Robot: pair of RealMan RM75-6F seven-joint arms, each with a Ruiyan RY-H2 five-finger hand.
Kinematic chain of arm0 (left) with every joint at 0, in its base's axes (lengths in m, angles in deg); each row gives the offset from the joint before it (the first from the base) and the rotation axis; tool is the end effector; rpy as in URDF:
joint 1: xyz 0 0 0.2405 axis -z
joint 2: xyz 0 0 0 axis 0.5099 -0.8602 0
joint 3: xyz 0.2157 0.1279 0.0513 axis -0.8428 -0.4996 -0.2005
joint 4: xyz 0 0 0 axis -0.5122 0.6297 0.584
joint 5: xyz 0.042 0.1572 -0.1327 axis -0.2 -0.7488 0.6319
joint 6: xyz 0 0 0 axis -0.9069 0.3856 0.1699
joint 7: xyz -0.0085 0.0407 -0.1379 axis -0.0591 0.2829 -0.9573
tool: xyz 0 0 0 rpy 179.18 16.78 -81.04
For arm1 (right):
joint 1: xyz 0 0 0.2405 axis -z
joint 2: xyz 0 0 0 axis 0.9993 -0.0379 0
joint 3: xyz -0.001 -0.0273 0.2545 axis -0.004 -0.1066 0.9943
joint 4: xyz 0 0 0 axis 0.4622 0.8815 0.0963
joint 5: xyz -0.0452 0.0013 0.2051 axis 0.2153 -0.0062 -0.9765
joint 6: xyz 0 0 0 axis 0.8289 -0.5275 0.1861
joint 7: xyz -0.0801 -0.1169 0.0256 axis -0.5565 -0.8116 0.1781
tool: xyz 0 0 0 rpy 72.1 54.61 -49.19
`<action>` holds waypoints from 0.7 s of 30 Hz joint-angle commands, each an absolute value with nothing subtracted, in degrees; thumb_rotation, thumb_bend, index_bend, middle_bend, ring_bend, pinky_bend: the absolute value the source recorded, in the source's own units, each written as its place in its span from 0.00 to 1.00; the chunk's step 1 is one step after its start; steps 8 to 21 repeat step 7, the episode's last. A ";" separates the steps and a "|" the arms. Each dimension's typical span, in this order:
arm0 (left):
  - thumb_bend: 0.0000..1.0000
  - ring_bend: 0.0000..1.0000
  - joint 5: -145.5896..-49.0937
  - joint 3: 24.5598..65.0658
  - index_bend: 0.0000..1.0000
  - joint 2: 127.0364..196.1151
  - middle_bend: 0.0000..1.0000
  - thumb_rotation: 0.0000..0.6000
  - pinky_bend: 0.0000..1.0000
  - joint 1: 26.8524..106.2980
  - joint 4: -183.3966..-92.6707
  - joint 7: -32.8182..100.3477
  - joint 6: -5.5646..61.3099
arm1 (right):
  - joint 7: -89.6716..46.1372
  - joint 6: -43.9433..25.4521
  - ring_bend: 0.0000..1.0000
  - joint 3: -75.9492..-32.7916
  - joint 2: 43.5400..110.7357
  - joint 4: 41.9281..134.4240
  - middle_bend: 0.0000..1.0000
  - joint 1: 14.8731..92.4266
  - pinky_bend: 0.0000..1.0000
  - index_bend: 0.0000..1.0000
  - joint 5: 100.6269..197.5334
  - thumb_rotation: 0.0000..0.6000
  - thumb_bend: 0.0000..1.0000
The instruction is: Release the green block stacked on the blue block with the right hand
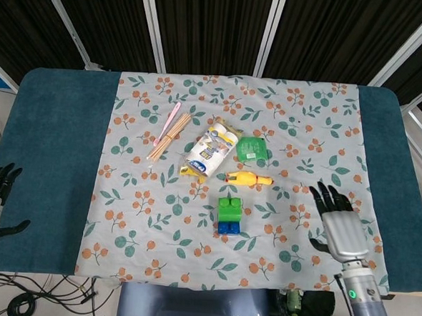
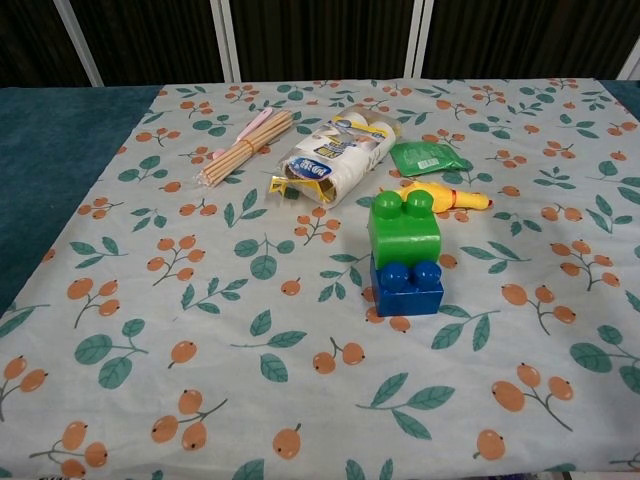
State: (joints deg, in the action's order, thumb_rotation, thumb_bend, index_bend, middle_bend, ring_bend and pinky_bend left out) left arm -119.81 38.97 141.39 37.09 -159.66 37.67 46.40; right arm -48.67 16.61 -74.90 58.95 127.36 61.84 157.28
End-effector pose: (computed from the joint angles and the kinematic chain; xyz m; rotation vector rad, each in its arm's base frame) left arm -0.3093 0.1872 0.1584 -1.4149 -0.8908 -0.8310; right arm -0.2211 -0.2148 0.1202 1.5651 -0.8576 0.7954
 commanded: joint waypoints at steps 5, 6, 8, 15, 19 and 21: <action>0.03 0.00 -118.92 39.51 0.00 141.96 0.00 1.00 0.00 37.03 -159.22 38.67 46.66 | -37.58 23.23 0.00 -77.67 58.97 113.23 0.00 72.19 0.16 0.00 166.39 1.00 0.05; 0.03 0.00 -118.79 39.62 0.00 142.02 0.00 1.00 0.00 37.02 -159.21 38.69 46.75 | -37.20 22.89 0.00 -77.30 59.10 112.63 0.00 72.51 0.16 0.00 166.39 1.00 0.05; 0.02 0.00 -118.65 39.70 0.00 142.07 0.00 1.00 0.00 36.99 -159.19 38.74 46.80 | -36.85 22.48 0.00 -76.91 59.23 112.22 0.00 72.75 0.16 0.00 166.37 1.00 0.05; 0.02 0.00 -118.65 39.70 0.00 142.07 0.00 1.00 0.00 36.99 -159.19 38.74 46.80 | -36.85 22.48 0.00 -76.91 59.23 112.22 0.00 72.75 0.16 0.00 166.37 1.00 0.05; 0.02 0.00 -118.65 39.70 0.00 142.07 0.00 1.00 0.00 36.99 -159.19 38.74 46.80 | -36.85 22.48 0.00 -76.91 59.23 112.22 0.00 72.75 0.16 0.00 166.37 1.00 0.05; 0.02 0.00 -118.65 39.70 0.00 142.07 0.00 1.00 0.00 36.99 -159.19 38.74 46.80 | -36.85 22.48 0.00 -76.91 59.23 112.22 0.00 72.75 0.16 0.00 166.37 1.00 0.05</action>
